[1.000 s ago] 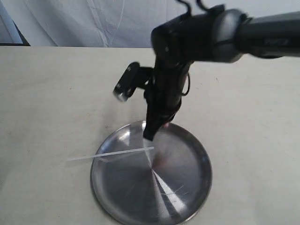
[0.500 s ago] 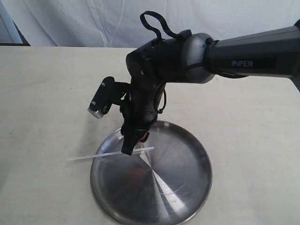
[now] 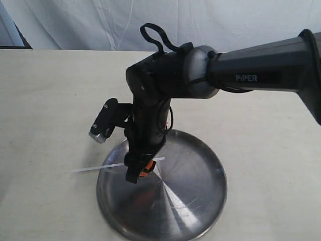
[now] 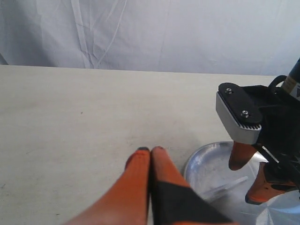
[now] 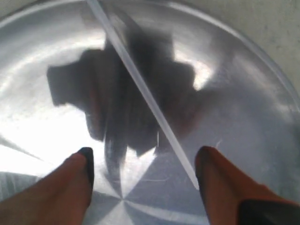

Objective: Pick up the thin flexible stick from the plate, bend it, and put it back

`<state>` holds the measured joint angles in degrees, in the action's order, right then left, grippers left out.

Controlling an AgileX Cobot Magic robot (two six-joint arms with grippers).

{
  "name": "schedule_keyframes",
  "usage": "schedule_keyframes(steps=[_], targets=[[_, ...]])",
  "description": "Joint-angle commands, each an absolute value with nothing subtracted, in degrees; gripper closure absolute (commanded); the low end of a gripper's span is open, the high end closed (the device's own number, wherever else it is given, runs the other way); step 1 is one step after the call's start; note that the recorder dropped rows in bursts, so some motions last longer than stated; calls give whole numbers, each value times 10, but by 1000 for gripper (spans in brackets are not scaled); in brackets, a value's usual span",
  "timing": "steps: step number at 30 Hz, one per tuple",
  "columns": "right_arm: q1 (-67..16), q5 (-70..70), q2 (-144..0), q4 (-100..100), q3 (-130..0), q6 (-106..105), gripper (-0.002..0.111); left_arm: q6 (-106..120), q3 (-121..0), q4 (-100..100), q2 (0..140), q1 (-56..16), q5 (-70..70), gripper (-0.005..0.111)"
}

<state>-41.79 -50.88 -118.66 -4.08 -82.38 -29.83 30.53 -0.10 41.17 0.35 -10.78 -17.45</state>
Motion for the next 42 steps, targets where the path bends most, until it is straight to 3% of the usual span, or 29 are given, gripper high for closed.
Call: schedule_keyframes(steps=[1, 9, 11, 17, 42], targets=[[-434, -469, -1196, -40, -827, -301, 47, 306, 0, 410, 0, -111, -169, 107], [-434, -443, -1223, -29, -827, -301, 47, 306, 0, 410, 0, -111, -169, 107], [-434, -441, -1238, -10, -827, -301, 52, 306, 0, 410, 0, -111, -169, 107], [-434, -451, -1258, 0, -827, -301, 109, 306, 0, 410, 0, -111, -169, 107], [-434, -499, -1021, -14, -778, -195, 109, 306, 0, 410, 0, -111, -169, 107]])
